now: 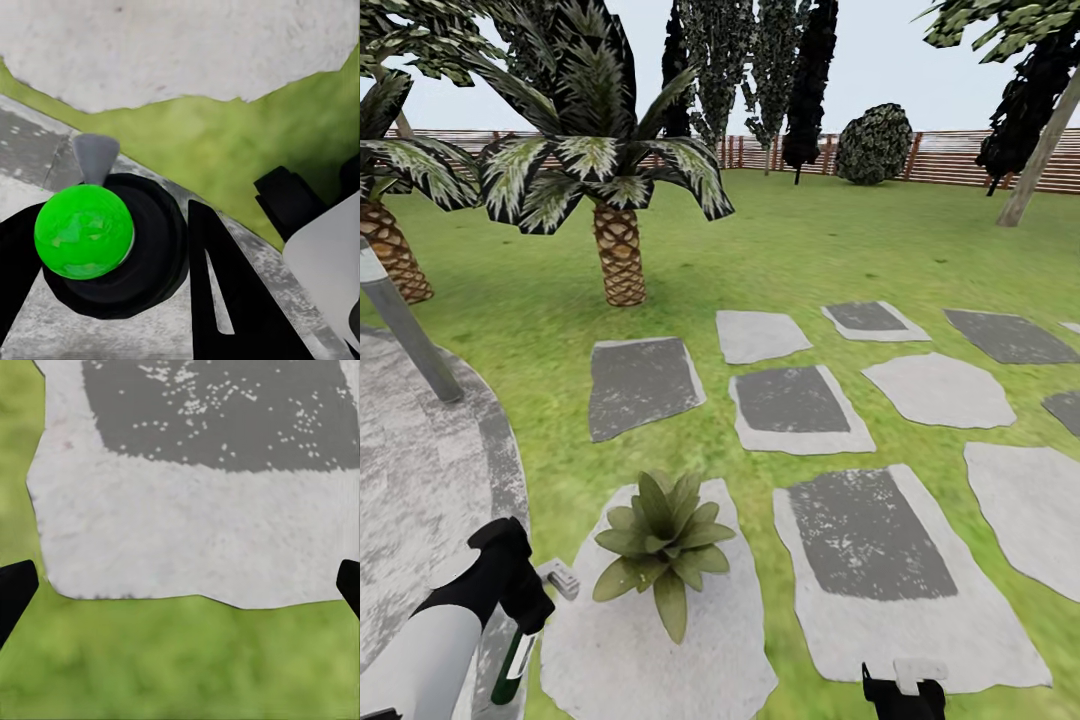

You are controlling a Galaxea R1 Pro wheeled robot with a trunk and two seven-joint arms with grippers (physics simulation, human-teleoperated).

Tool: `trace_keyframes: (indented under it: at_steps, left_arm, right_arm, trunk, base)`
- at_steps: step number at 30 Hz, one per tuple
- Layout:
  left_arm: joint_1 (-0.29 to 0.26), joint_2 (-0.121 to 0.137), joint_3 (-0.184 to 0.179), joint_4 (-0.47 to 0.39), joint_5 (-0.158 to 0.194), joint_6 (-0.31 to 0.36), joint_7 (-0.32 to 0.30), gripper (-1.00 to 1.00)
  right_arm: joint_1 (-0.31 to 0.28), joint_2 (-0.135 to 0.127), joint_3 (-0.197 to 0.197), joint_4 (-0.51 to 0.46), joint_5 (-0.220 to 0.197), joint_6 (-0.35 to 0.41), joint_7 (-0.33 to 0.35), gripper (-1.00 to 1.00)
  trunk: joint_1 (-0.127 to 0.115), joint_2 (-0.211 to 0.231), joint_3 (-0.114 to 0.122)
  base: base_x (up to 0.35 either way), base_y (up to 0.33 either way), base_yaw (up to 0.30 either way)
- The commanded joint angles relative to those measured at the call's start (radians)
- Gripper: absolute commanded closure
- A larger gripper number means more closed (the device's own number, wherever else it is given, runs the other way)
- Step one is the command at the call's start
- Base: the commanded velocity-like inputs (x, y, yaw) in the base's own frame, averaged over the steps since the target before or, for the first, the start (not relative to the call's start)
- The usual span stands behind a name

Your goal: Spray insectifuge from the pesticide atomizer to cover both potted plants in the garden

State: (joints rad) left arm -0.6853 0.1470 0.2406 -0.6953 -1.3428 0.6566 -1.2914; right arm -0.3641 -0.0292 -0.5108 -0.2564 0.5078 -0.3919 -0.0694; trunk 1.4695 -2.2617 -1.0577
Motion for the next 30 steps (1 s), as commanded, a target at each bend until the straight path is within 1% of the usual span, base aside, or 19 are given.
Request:
trace_keyframes:
  at_steps: [1,5,13,17,18,20,23,27,30]
  left_arm:
    - [0.000,-0.002,0.002,-0.002,-0.005,0.009,-0.007,1.00]
    - [0.000,-0.008,0.001,-0.006,-0.004,0.008,-0.006,1.00]
    - [-0.006,-0.032,0.006,-0.010,-0.003,0.006,-0.007,1.00]
    - [-0.001,-0.026,0.002,-0.001,-0.005,0.004,-0.005,1.00]
    - [0.011,-0.021,0.003,0.002,-0.006,0.003,0.001,1.00]
    - [0.039,-0.018,0.002,0.002,-0.005,0.000,0.005,1.00]
    - [0.052,-0.018,0.002,0.000,-0.003,-0.002,0.006,1.00]
    - [0.049,-0.020,0.006,-0.009,-0.002,-0.001,0.005,1.00]
    - [0.040,-0.030,0.006,-0.013,-0.002,-0.001,0.001,1.00]
  right_arm:
    - [-0.001,0.000,-0.006,0.002,0.011,-0.004,-0.004,-1.00]
    - [-0.001,0.000,-0.005,0.002,0.011,-0.004,-0.004,-1.00]
    - [-0.001,0.000,-0.006,0.003,0.011,-0.004,-0.006,-1.00]
    - [-0.001,0.000,-0.006,0.003,0.011,-0.004,-0.006,-1.00]
    - [-0.001,0.000,-0.005,0.003,0.011,-0.004,-0.006,-1.00]
    - [-0.001,0.000,-0.005,0.003,0.011,-0.004,-0.006,-1.00]
    - [-0.001,0.000,-0.005,0.003,0.011,-0.004,-0.006,-1.00]
    - [-0.001,0.000,-0.005,0.003,0.012,-0.004,-0.006,-1.00]
    - [-0.001,0.000,-0.005,0.003,0.012,-0.004,-0.006,-1.00]
  trunk:
    - [0.000,0.000,-0.001]
    - [0.000,0.000,-0.001]
    - [0.000,0.000,-0.001]
    - [0.000,0.000,-0.001]
    - [0.000,0.000,-0.001]
    - [0.000,0.000,-0.001]
    - [0.000,0.000,-0.001]
    - [0.000,0.000,-0.001]
    - [0.000,0.000,-0.001]
  base:
    - [0.208,0.208,0.000]
    - [0.167,0.150,0.000]
    - [0.015,0.012,0.000]
    - [0.000,0.000,0.000]
    - [0.000,0.000,0.000]
    - [0.000,0.000,0.000]
    - [0.000,0.000,0.000]
    - [0.000,0.000,0.000]
    - [0.000,0.000,0.000]
